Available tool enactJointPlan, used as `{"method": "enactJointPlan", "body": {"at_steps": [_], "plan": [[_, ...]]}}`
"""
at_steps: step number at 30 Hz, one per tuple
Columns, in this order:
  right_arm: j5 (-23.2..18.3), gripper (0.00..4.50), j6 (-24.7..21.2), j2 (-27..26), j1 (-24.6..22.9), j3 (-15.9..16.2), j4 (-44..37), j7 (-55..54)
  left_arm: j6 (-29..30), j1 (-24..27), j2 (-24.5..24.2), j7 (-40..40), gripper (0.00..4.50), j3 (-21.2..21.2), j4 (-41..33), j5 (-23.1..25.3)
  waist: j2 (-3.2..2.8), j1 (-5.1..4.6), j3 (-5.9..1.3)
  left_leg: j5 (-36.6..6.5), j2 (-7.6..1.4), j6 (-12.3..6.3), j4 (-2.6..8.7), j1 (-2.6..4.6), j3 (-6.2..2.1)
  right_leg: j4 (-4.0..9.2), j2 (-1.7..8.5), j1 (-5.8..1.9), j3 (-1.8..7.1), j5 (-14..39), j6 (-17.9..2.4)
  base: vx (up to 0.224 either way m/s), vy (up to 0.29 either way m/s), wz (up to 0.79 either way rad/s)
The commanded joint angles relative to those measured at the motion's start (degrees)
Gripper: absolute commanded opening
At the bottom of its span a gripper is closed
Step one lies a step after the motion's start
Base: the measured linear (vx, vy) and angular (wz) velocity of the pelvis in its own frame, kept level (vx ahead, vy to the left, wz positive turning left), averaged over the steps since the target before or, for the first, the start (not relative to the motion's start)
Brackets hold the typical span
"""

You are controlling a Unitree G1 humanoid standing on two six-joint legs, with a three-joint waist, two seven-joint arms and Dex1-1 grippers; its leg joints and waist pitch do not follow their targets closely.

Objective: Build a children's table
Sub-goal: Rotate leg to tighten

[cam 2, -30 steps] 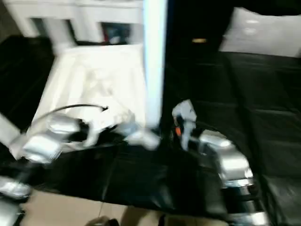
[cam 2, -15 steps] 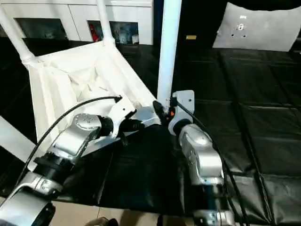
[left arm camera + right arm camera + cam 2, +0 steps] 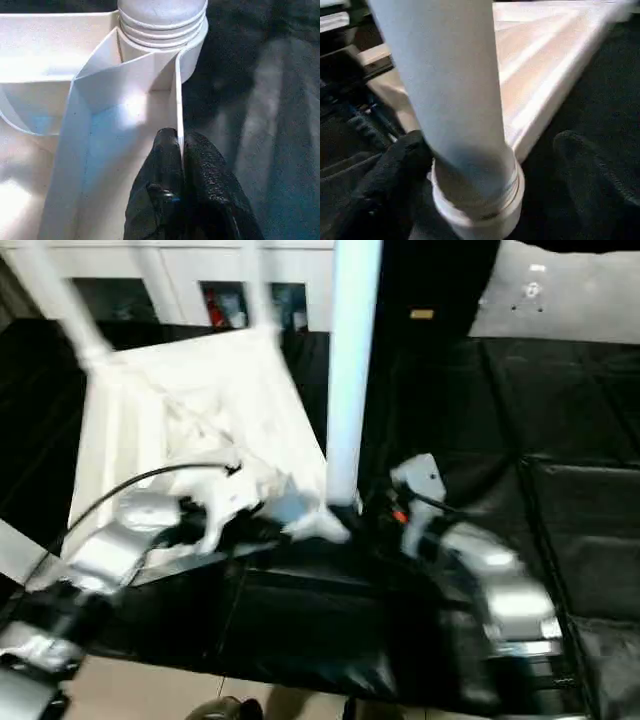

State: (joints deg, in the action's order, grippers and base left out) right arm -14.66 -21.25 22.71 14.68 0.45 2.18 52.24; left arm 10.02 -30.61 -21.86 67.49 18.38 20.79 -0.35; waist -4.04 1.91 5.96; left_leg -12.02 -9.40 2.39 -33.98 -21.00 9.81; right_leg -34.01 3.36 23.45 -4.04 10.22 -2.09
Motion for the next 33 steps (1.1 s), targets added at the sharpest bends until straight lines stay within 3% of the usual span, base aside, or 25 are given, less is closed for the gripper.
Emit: {"method": "enactJointPlan", "body": {"at_steps": [1,5,6,7,8,10,11,18,25,27,33], "plan": [[0.00,4.46,1.99,1.35,1.21,1.32,1.73,3.63,-3.08,-0.18,-0.90,5.48,0.00,2.62,-1.80,-0.56,1.02,-0.13,-4.33,-2.23,-3.68,-8.79,3.23,0.27,-1.06,3.81,5.10,-3.62,3.25,8.92,-13.69,0.000,0.000,0.00],[-1.09,4.46,4.50,3.95,3.24,3.65,4.32,12.08,-5.14,-0.51,-3.29,9.98,0.00,3.43,-2.09,-1.14,0.90,0.34,-4.54,-0.48,-3.80,-9.81,2.92,0.15,-1.08,3.04,5.11,-3.57,3.19,5.59,-14.53,0.000,0.000,0.00],[-2.72,4.19,3.83,4.63,3.65,4.04,4.74,15.77,-5.68,-0.67,-3.88,10.94,0.00,3.68,-2.11,-1.15,1.51,0.50,-4.65,-0.47,-3.81,-10.30,2.90,0.12,-0.99,3.04,5.09,-3.68,3.13,5.44,-14.67,0.000,0.000,0.00],[-2.98,4.19,3.84,4.98,3.90,4.30,5.22,16.99,-6.18,-0.73,-4.11,11.57,0.00,3.85,-2.15,-1.30,1.75,0.78,-4.70,0.02,-3.84,-10.82,2.81,0.04,-1.01,2.83,5.21,-3.72,3.14,5.15,-14.78,0.000,0.000,0.00],[-3.33,4.19,3.75,5.24,4.38,4.73,6.16,18.70,-6.35,-0.73,-4.48,12.45,0.00,4.07,-2.48,-1.59,1.37,1.12,-4.66,0.39,-3.90,-10.95,2.73,0.08,-0.99,2.84,5.21,-3.50,3.14,5.76,-14.56,0.000,0.000,0.00],[-3.45,3.99,4.01,5.28,5.10,5.33,7.25,19.96,-6.33,-0.55,-4.81,13.49,0.00,4.33,-3.20,-2.03,1.33,1.32,-4.79,0.80,-3.96,-11.04,2.67,0.17,-1.00,2.78,5.18,-3.40,3.09,5.66,-14.63,0.000,0.000,0.00],[-3.41,3.77,4.30,5.27,5.31,5.52,7.56,20.19,-6.30,-0.45,-4.90,13.84,0.00,4.42,-3.47,-2.20,1.59,1.45,-4.82,1.06,-4.05,-10.95,2.65,0.15,-1.03,2.61,5.22,-3.31,3.06,5.54,-14.97,0.000,0.000,0.00],[-3.83,3.26,5.08,5.31,7.05,7.10,10.45,23.52,-7.04,0.05,-5.33,15.74,0.00,5.02,-3.97,-2.94,1.83,1.54,-4.90,0.27,-3.80,-9.84,2.51,-0.05,-0.95,2.75,5.21,-3.41,3.12,7.24,-14.55,0.000,0.000,0.00],[-4.32,2.77,5.78,5.06,8.01,7.39,12.48,25.56,-6.86,0.27,-5.65,16.40,0.00,5.53,-4.09,-2.92,1.76,1.65,-5.15,0.64,-3.72,-9.63,2.31,-0.14,-0.96,2.57,5.10,-3.51,3.08,6.60,-14.57,0.000,0.000,0.00],[-4.53,2.44,5.84,4.88,8.17,7.57,12.60,25.97,-6.92,0.27,-5.82,16.79,0.00,5.71,-4.02,-2.89,1.81,1.65,-5.19,0.88,-3.67,-9.64,2.28,-0.21,-0.96,2.52,5.07,-3.54,3.06,6.52,-14.47,0.000,0.000,0.00],[-4.97,2.15,4.86,4.29,8.38,8.12,12.57,26.54,-7.04,-0.15,-5.81,17.04,0.00,5.73,-3.55,-2.83,1.81,1.52,-4.89,-1.18,-3.69,-8.60,2.44,-0.13,-0.97,2.94,4.99,-3.38,3.04,10.19,-13.70,0.000,0.000,0.00]]}}
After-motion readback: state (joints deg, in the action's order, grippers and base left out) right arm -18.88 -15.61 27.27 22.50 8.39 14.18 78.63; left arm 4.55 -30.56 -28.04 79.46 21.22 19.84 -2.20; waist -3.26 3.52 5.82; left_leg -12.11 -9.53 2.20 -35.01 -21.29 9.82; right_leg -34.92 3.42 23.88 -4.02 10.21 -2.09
